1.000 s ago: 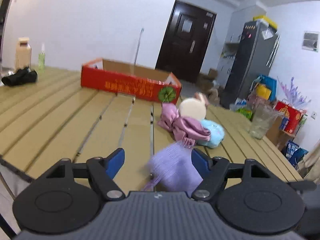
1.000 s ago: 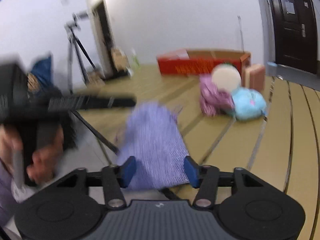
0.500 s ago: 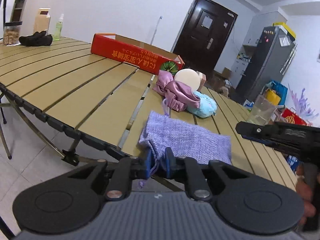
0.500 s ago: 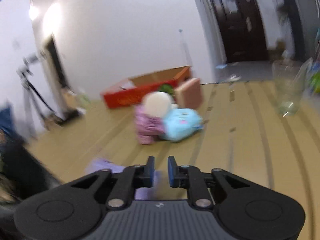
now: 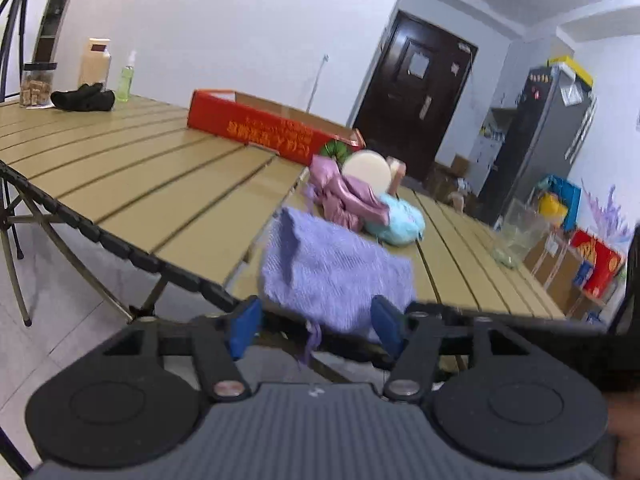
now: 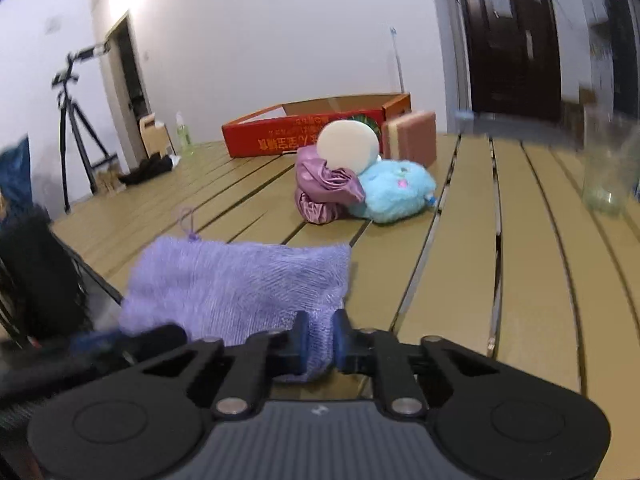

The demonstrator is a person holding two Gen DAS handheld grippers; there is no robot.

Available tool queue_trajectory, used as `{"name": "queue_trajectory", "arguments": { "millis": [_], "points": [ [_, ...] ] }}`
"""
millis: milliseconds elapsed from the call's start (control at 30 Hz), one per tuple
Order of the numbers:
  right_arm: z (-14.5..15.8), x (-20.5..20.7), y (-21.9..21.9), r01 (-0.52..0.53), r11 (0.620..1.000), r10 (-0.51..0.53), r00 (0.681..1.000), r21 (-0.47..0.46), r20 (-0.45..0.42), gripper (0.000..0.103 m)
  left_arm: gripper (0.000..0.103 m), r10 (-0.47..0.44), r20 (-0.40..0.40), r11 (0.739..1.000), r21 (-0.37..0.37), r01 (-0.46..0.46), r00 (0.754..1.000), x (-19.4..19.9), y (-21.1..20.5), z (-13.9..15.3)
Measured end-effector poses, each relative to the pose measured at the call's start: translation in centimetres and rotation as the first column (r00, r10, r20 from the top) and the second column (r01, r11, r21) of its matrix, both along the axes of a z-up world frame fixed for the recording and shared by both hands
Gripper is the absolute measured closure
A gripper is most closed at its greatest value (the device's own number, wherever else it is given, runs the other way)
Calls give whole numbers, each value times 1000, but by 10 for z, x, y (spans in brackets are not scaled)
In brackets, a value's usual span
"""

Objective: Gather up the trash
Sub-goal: 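Regrip the purple knit bag with the left tool while the right tool grasps it too, then lower the purple knit bag into the black bin and open both tools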

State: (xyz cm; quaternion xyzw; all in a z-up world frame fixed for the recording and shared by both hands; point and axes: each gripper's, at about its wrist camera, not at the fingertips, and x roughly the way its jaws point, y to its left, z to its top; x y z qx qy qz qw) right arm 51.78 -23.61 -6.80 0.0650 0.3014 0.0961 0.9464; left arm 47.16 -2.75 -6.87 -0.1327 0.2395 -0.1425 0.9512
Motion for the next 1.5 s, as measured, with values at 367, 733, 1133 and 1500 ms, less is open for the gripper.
{"name": "queue_trajectory", "arguments": {
  "millis": [367,733,1133,1500],
  "points": [
    [9,-6,-31,39,985,-56,994,167,96,70,89,-23,-54,998,50,26,998,16,7,-4],
    [-11,23,-39,-44,904,50,999,424,-3,98,89,-35,-63,999,25,36,997,16,15,-5],
    [7,-40,26,-254,966,254,967,53,6,100,94,-90,-37,994,56,92,995,-23,30,-5],
    [-85,-22,78,-373,909,276,873,-185,-403,86,83,-69,-287,937,311,161,955,-14,-3,-83]
  ]
}}
